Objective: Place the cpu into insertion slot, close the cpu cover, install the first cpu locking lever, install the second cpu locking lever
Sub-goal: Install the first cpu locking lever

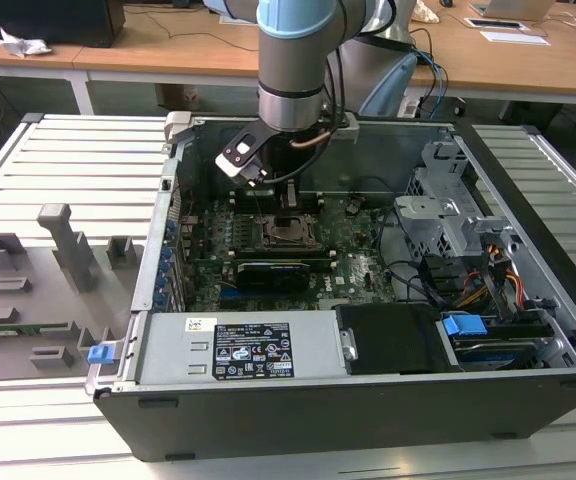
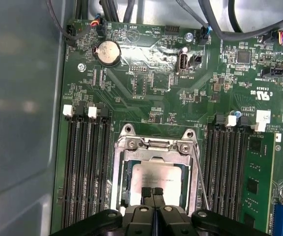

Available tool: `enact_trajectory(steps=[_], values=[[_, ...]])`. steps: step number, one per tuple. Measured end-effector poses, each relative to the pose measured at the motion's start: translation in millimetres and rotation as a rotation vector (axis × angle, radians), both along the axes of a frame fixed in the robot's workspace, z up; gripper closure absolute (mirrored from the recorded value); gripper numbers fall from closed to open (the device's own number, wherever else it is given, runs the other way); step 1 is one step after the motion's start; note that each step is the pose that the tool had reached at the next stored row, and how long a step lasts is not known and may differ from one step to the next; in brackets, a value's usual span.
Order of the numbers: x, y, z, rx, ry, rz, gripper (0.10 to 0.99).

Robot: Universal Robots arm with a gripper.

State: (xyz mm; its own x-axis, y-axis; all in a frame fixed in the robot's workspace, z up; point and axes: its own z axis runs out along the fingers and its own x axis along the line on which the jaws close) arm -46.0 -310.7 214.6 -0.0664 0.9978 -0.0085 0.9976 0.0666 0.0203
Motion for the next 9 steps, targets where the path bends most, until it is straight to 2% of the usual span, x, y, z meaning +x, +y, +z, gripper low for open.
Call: enact_trajectory(steps=[5,9], values=[[0.1,0.1,0.3,0.000,0.0000,0.000,0.980],[0.1,0.0,7.3,0.000,-0.0001,0.000,0.980]])
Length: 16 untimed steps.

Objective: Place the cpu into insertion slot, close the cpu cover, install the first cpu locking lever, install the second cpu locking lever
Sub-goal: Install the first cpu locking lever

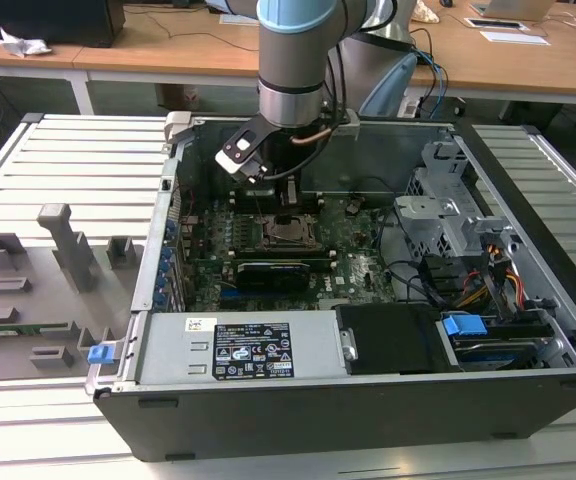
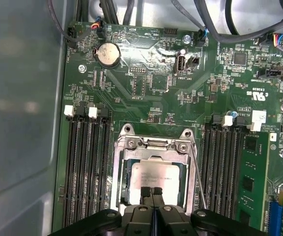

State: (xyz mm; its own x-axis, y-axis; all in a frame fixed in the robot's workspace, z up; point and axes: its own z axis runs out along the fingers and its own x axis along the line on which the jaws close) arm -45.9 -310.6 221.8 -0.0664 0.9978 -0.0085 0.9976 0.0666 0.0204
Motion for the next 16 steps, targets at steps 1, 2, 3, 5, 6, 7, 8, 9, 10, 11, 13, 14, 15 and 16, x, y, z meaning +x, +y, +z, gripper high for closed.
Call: enact_trajectory(steps=[1,2,3,5,6,7,8,9,10,11,13,14,15,16], values=[[0.0,0.0,1.3,0.000,0.0000,0.000,0.980],[0.0,0.0,3.2,0.000,0.0000,0.000,0.980],[0.0,0.0,4.8,0.000,0.0001,0.000,0.980],[0.0,0.0,7.6,0.000,0.0000,0.000,0.980],[0.0,0.0,9.7,0.000,0.0001,0.000,0.980],[0.0,0.0,11.0,-0.001,0.0001,0.000,0.980],[0.0,0.0,12.0,-0.001,0.0001,0.000,0.980],[0.0,0.0,13.9,-0.002,0.0001,0.000,0.980],[0.0,0.0,16.5,-0.002,0.0001,0.000,0.980],[0.0,0.0,17.4,-0.002,0.0001,0.000,0.980],[0.0,0.0,19.7,-0.003,0.0001,0.000,0.980],[0.0,0.0,20.4,-0.003,0.0001,0.000,0.980],[0.0,0.0,21.1,-0.004,0.0001,0.000,0.980],[0.0,0.0,21.3,-0.005,-0.0001,0.009,0.980]])
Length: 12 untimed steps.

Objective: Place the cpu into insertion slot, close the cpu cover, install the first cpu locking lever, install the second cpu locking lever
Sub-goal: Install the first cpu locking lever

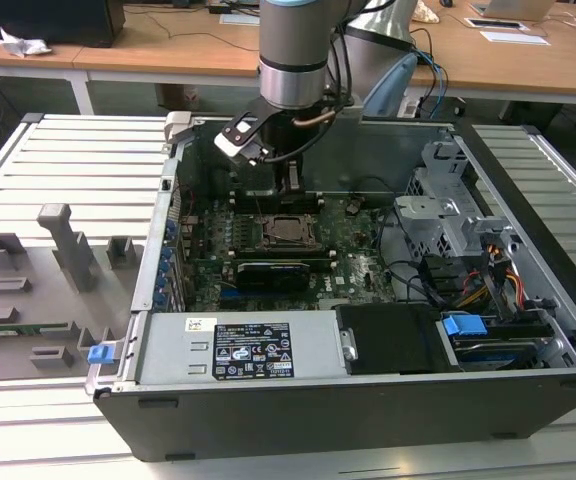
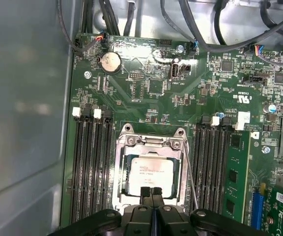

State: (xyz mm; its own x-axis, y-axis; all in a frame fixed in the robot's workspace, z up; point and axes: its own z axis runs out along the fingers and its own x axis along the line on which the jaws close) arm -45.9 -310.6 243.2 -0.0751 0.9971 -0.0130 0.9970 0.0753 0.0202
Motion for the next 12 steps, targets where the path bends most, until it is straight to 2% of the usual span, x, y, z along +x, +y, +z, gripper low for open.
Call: enact_trajectory(steps=[3,7,12], values=[[0.0,0.0,-0.1,-0.001,0.0007,0.087,0.980],[0.0,0.0,-0.4,-0.003,0.0006,0.165,0.980],[0.0,0.0,-0.4,-0.009,0.0008,0.346,0.980]])
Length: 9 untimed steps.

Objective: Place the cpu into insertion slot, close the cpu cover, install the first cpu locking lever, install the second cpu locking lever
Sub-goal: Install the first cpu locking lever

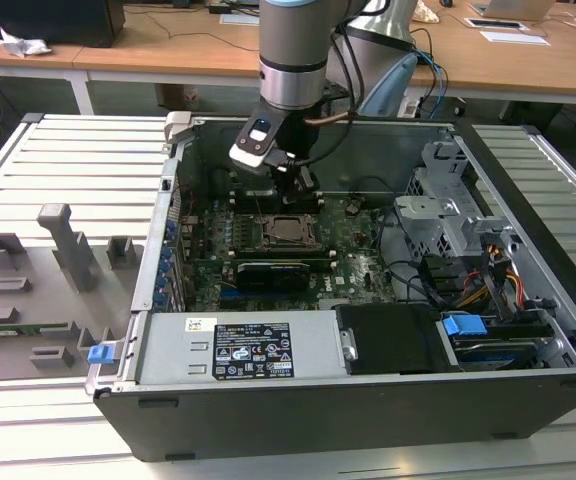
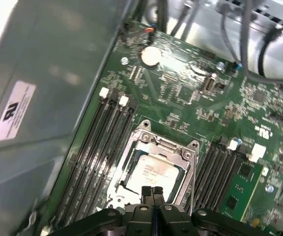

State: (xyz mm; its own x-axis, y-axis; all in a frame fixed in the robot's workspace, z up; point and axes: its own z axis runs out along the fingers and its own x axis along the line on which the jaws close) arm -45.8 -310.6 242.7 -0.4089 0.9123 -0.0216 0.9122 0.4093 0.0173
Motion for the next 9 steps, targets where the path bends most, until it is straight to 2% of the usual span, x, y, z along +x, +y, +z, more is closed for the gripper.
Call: enact_trajectory(steps=[6,9], values=[[0.0,0.0,0.0,0.000,0.0000,0.073,0.980],[0.0,0.0,0.0,0.000,0.0000,0.135,0.980]])
